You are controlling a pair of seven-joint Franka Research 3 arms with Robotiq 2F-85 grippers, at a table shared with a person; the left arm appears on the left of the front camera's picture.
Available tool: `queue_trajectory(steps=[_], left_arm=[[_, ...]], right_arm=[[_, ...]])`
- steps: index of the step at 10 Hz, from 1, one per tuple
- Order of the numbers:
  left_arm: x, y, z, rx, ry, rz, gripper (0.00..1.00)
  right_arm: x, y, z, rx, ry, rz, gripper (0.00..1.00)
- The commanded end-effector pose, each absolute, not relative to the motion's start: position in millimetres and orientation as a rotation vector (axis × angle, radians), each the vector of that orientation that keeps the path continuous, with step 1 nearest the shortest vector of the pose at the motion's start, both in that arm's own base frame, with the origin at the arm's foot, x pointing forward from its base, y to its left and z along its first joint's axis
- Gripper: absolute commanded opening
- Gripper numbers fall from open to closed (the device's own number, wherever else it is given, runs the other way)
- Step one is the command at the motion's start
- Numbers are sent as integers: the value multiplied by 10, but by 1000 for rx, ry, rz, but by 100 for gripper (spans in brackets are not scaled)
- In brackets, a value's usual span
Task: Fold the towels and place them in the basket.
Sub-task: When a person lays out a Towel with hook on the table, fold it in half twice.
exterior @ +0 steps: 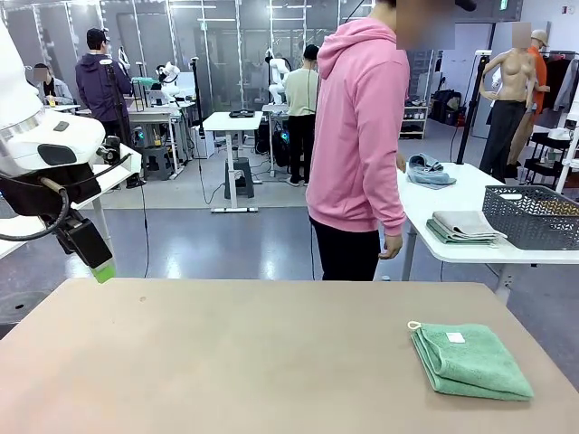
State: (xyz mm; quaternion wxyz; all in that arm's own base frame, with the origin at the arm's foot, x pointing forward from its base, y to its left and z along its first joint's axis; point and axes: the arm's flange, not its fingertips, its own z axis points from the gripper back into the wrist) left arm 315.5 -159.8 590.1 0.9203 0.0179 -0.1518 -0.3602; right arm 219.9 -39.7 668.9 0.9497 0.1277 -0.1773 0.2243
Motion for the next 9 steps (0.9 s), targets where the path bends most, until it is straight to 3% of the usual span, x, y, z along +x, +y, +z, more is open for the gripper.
queue_trajectory(steps=[1,9], left_arm=[[3165,-1623,5930,50,-316,-723,100],[3165,-1623,5930,50,-316,-723,100]], right_arm=[[2177,-401,6696,257,-348,441,88],[2177,-401,6696,257,-348,441,88]])
